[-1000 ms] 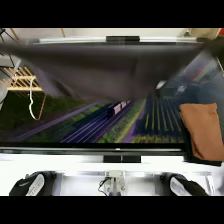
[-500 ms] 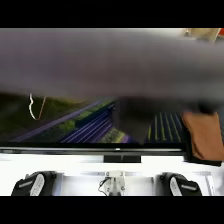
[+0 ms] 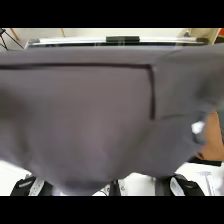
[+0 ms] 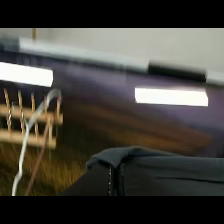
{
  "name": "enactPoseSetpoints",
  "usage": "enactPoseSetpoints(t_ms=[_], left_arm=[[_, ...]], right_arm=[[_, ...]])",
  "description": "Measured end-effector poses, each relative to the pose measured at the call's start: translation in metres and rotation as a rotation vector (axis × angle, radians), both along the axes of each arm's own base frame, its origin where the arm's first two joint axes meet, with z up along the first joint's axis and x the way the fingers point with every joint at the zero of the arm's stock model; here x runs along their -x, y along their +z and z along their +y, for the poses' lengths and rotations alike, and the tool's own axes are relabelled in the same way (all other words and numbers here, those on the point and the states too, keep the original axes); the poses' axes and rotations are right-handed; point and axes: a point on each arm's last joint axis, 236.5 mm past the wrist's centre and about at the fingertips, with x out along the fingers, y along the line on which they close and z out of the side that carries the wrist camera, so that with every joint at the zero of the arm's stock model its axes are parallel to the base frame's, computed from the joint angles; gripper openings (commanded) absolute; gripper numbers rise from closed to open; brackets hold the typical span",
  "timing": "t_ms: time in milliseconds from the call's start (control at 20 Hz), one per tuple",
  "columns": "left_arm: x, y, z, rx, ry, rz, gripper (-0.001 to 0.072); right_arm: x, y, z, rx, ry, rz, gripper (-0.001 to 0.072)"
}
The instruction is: Fold the shirts.
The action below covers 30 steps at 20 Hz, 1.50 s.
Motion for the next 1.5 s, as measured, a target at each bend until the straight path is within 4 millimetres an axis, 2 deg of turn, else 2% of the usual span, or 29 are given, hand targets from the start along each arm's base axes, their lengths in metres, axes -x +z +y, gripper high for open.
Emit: enactPoseSetpoints(t_ms=[50, 200, 300, 450, 500, 600, 650, 750, 850, 900, 1000, 1200, 1300, 1450, 1500], left_arm=[[-0.025, -0.041, 0.005, 0.032, -0.016, 0.105, 0.0031], [-0.089, -0.141, 0.009, 0.101, -0.057, 0.311, 0.0031], [-0.132, -0.195, 0.006, 0.118, -0.075, 0.387, 0.0032], [-0.194, -0.257, -0.005, 0.135, -0.086, 0.437, 0.0032], [-0.214, -0.271, -0.007, 0.147, -0.079, 0.437, 0.0032], [-0.247, -0.301, -0.009, 0.170, -0.064, 0.458, 0.0033], [-0.260, -0.311, -0.009, 0.178, -0.057, 0.458, 0.0032], [-0.276, -0.331, -0.010, 0.187, -0.052, 0.478, 0.0033], [-0.278, -0.344, -0.013, 0.195, -0.061, 0.515, 0.0033], [-0.272, -0.352, -0.015, 0.193, -0.079, 0.559, 0.0033], [-0.253, -0.365, -0.015, 0.180, -0.125, 0.658, 0.0032], [-0.208, -0.396, -0.011, 0.187, -0.178, 0.862, 0.0033], [-0.190, -0.409, -0.011, 0.200, -0.194, 0.939, 0.0033], [-0.168, -0.427, -0.013, 0.217, -0.216, 1.034, 0.0033], [-0.163, -0.432, -0.014, 0.222, -0.220, 1.058, 0.0033]], right_arm=[[-0.027, -0.035, -0.003, -0.036, 0.007, 0.096, 0.0087], [-0.101, -0.149, -0.003, -0.151, 0.004, 0.358, 0.0087], [-0.142, -0.222, 0.008, -0.206, -0.004, 0.484, 0.0087], [-0.191, -0.306, 0.030, -0.239, -0.002, 0.547, 0.0087], [-0.206, -0.326, 0.035, -0.242, -0.002, 0.540, 0.0087], [-0.233, -0.350, 0.042, -0.249, -0.008, 0.487, 0.0087], [-0.242, -0.357, 0.043, -0.253, -0.012, 0.464, 0.0087], [-0.258, -0.360, 0.041, -0.254, -0.022, 0.404, 0.0087], [-0.254, -0.366, 0.036, -0.256, -0.031, 0.430, 0.0087], [-0.247, -0.367, 0.034, -0.258, -0.034, 0.461, 0.0087], [-0.217, -0.382, 0.031, -0.256, -0.038, 0.602, 0.0087], [-0.143, -0.421, 0.037, -0.257, -0.041, 0.914, 0.0087], [-0.117, -0.437, 0.042, -0.258, -0.043, 1.014, 0.0087], [-0.099, -0.448, 0.044, -0.269, -0.066, 1.076, 0.0088], [-0.096, -0.451, 0.044, -0.270, -0.073, 1.089, 0.0111]])
